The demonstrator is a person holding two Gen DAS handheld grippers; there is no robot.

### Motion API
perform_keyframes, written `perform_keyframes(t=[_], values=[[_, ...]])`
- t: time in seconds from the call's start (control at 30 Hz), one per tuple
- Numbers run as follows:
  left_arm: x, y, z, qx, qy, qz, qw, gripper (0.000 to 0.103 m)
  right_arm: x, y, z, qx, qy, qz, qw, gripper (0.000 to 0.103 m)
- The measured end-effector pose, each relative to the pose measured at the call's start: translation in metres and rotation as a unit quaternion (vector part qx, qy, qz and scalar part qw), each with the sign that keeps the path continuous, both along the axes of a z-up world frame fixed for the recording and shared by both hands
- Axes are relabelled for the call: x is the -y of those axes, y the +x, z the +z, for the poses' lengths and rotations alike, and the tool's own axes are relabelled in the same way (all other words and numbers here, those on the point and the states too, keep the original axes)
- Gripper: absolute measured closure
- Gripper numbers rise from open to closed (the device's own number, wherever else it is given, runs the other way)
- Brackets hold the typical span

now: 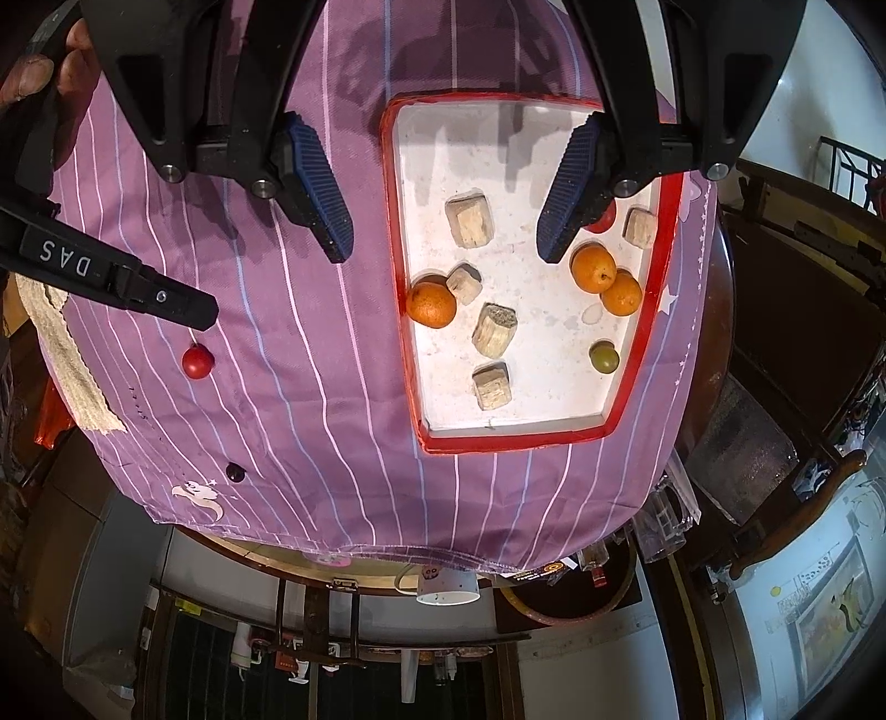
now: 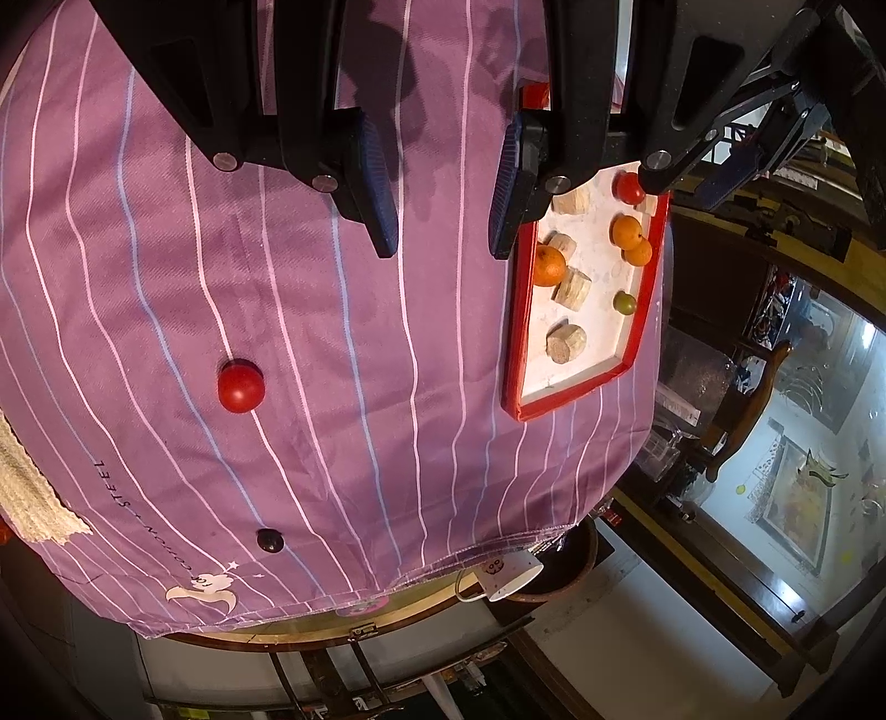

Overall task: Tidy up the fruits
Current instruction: 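Move both tools toward the last red tomato and dark berry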

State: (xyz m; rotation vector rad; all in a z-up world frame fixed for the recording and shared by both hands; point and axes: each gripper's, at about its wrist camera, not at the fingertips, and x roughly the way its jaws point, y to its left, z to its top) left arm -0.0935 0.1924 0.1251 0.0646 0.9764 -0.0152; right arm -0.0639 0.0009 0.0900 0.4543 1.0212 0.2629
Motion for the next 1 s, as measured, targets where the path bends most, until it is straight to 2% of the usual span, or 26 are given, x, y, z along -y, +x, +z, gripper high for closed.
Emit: perform_keyframes(t=[0.73, 1.0], values=[[-0.019, 0.011, -0.013, -0.016, -0.003, 0.006, 0.9999, 0.034, -0.022, 0.007, -0.010, -0.009, -0.014, 0.008, 1.000, 0.064], [-0.027, 0.016, -0.017, -0.021, -0.005, 0.013, 0.9997, 0.034, -0.041, 0.005, 0.000, 0.021, -0.094, 0.013, 0.995, 0.064]])
